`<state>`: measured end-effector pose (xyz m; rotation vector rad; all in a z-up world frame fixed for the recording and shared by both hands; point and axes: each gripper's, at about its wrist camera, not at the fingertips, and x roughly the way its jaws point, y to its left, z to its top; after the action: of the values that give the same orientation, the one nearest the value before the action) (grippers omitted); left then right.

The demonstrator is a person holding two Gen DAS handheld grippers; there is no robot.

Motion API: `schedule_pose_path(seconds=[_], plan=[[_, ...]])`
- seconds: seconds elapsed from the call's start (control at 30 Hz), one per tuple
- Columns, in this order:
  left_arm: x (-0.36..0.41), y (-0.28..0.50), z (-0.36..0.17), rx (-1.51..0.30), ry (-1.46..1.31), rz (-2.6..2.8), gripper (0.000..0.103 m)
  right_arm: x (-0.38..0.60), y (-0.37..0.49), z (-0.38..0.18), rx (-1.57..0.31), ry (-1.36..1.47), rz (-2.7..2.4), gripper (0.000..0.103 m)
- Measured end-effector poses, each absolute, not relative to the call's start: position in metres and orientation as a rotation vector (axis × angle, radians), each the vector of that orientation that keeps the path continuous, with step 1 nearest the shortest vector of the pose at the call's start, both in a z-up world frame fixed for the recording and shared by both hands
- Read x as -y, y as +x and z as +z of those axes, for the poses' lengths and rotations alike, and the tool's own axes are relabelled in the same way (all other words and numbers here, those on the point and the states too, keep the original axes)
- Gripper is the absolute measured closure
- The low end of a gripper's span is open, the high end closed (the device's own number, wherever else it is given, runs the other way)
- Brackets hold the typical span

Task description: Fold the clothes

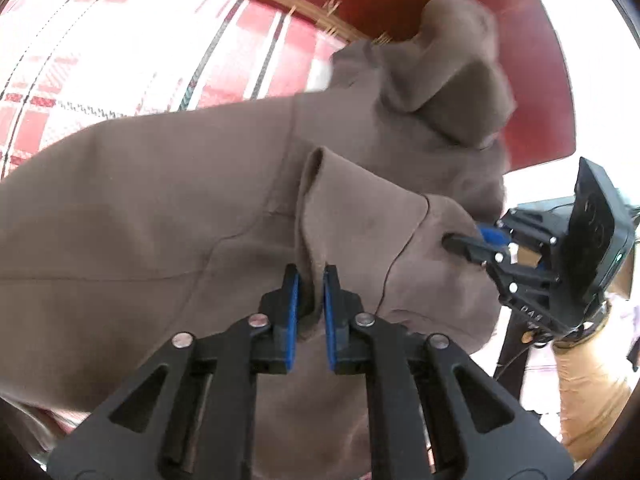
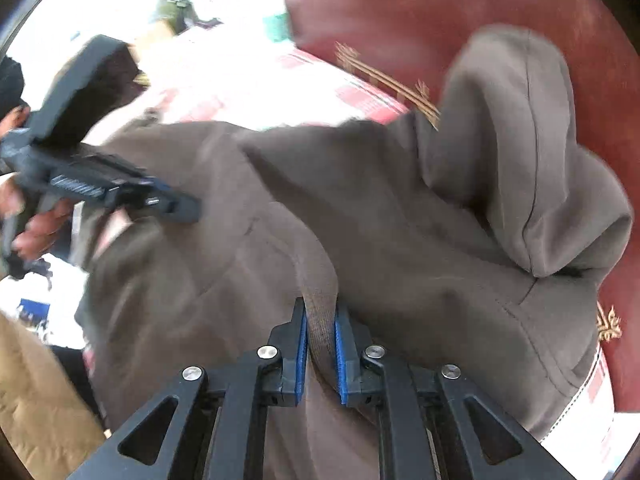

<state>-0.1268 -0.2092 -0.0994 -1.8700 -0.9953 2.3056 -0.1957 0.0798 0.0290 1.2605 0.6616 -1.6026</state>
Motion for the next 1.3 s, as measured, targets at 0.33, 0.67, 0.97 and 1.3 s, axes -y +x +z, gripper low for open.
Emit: schedule_pose_path(seconds=[0.33, 0.67, 0.97, 1.3], plan=[[0.213, -0.109, -0.078, 0.891, -1.847, 2.462, 0.090, -0.135, -0.190, 0.064, -0.410, 1.270, -1.874, 0.048], [0.168, -0.113, -0.083, 0.722, -1.806, 2.341, 0.090, -0.276, -0.209, 0.075, -0.492, 1.491, -2.002, 0.047], [0.177, -0.126, -0.118, 0.817, -1.971, 2.260, 0.090, -0.262, -0.227, 0.002, -0.521, 1.647, -2.027, 0.056], [0.193, -0.086, -0.098, 0.884, -1.939, 2.307, 0.089, -0.276, -0.205, 0.065, -0.332, 1.576, -2.232, 0.050]])
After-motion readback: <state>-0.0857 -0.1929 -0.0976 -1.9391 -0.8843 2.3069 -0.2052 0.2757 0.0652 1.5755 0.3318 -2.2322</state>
